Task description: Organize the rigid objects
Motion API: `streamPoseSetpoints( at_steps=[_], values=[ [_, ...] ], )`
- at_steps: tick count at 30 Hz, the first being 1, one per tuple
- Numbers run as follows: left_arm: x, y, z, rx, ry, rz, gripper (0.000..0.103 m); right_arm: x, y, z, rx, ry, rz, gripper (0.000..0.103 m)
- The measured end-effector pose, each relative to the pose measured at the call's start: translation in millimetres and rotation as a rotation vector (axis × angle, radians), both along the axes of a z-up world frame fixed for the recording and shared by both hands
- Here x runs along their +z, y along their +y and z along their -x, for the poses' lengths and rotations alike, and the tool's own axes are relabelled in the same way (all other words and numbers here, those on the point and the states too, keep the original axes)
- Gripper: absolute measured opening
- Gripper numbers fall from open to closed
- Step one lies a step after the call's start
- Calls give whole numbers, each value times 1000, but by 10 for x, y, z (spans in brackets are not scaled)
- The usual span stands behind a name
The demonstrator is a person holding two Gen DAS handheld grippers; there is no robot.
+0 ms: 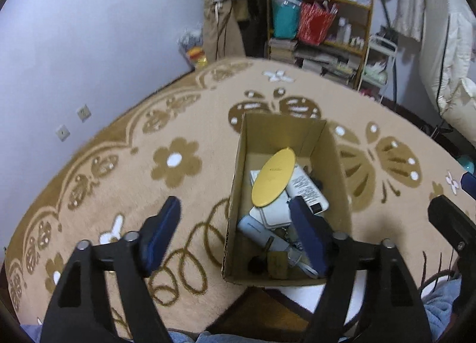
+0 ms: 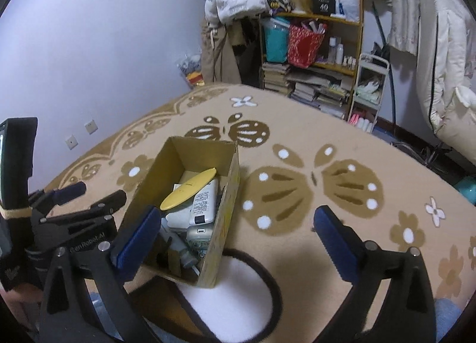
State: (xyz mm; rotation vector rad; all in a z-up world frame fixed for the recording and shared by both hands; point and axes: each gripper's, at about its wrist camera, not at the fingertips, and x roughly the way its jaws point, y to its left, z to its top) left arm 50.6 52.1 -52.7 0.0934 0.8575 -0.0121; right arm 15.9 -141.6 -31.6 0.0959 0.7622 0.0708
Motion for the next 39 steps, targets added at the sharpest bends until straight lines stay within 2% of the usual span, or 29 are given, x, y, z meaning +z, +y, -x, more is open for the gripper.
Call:
streamPoseSetpoints(
  at_steps=[2,5,10,13,19,25,31,34,39],
  values=[
    [100,-5,106,8,-36,-11,96,91,-45,130,-10,-26,7,103],
    [244,-40,281,-3,-105,-24,102,204,-98,327,-35,-70,40,103],
    [383,-162,586,-54,-198,-35,103,282,-181,570,-52,-113,31,103],
    [441,-275,782,-65,-247,-84,103,291,-248,707,-66,-140,-4,103],
    [474,-339,1027,-68,-254,-73,103,221,-357,908,-85,-155,-15,103],
    [473,-397,1210,-77,-283,-100,103,48,-493,1045,-123,-120,-22,103],
    [426,-407,1243,-74,-274,-93,103,-126,-579,1127,-156,-76,-53,103],
    [413,-422,1243,-78,-282,-100,103,-164,-570,1108,-158,-60,-34,103],
    [406,-386,1220,-71,-276,-80,103,-174,-592,1119,-178,-69,-36,103]
  ],
)
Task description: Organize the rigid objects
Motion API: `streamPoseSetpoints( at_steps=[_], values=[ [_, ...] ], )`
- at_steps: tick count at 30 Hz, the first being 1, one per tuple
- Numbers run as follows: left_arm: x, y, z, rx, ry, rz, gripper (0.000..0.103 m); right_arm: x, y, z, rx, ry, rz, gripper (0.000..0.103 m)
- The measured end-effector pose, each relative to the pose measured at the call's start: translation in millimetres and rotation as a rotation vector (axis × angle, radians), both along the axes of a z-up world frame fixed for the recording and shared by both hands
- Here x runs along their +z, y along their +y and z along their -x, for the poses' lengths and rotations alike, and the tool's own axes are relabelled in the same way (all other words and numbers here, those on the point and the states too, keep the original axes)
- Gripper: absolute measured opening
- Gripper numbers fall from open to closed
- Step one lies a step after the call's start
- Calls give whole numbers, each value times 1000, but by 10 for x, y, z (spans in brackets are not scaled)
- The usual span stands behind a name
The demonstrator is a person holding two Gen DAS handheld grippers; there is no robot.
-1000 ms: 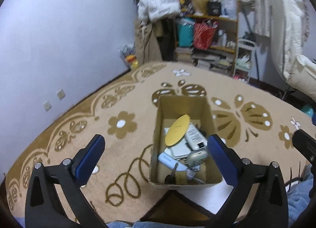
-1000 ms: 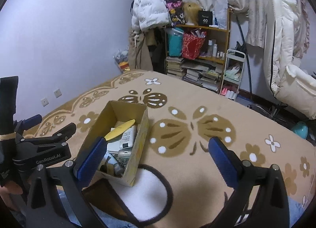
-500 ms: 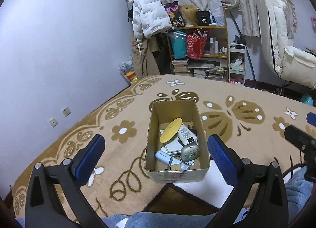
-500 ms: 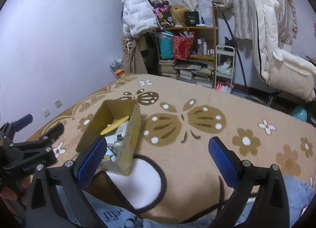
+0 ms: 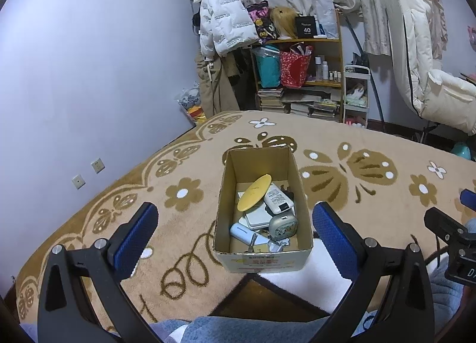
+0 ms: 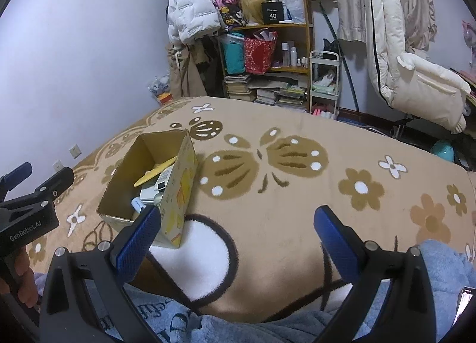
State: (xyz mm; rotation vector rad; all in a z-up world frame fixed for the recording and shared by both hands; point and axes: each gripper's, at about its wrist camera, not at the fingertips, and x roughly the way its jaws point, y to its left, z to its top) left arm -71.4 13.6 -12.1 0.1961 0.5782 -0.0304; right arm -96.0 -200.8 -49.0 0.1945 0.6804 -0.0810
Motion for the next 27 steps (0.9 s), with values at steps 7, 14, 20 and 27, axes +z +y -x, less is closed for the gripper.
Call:
streamPoseSetpoints(
  at_steps=[7,14,20,27],
  values=[
    [16,39,-29,2,-5,34,103,-8,-27,11,-12,1,4,103],
    [22,68,-32,12,-14,45,103,4,-45,11,-20,-3,7,103],
    [27,70,-28,14,-15,35,103,30,-69,10,-36,-12,-2,103],
    [13,45,-40,15,-13,22,103,79,-123,-2,-53,-35,-20,103]
  ],
)
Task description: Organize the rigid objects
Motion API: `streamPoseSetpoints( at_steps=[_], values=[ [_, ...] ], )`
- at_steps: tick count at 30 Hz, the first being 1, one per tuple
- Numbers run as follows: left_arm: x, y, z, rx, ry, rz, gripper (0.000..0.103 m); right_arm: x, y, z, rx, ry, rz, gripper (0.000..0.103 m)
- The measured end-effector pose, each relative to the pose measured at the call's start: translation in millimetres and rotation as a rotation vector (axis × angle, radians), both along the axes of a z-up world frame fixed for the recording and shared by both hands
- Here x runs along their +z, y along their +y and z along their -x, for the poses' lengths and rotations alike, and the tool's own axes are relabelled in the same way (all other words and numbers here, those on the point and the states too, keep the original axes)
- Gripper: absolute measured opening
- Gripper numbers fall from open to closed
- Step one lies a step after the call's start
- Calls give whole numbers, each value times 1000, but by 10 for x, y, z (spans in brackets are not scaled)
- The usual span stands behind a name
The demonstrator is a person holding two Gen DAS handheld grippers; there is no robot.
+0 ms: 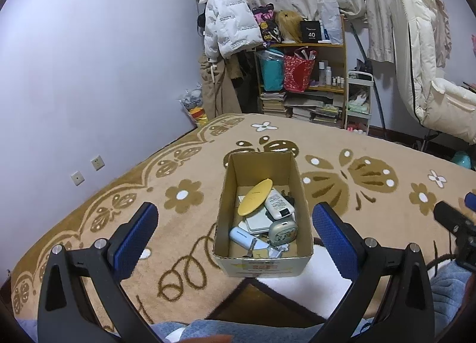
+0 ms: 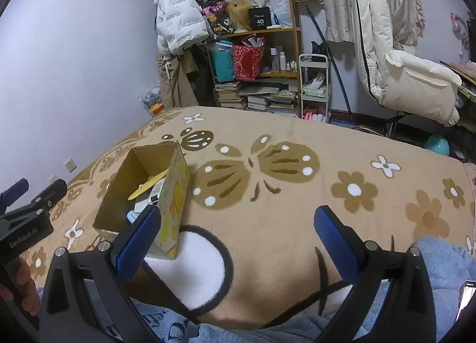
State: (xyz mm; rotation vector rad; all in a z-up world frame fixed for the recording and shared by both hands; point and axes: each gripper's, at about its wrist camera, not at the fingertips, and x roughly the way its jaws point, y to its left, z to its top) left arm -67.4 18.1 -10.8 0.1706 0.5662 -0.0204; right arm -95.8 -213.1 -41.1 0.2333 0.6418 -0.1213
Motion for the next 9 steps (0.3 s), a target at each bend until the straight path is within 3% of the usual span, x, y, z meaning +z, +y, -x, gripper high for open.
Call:
streamPoseSetpoints(
  at_steps=[9],
  values=[
    [-23,-76,-9,-11,12,-21,103,24,-41,9,-17,-13,-23,103]
  ],
)
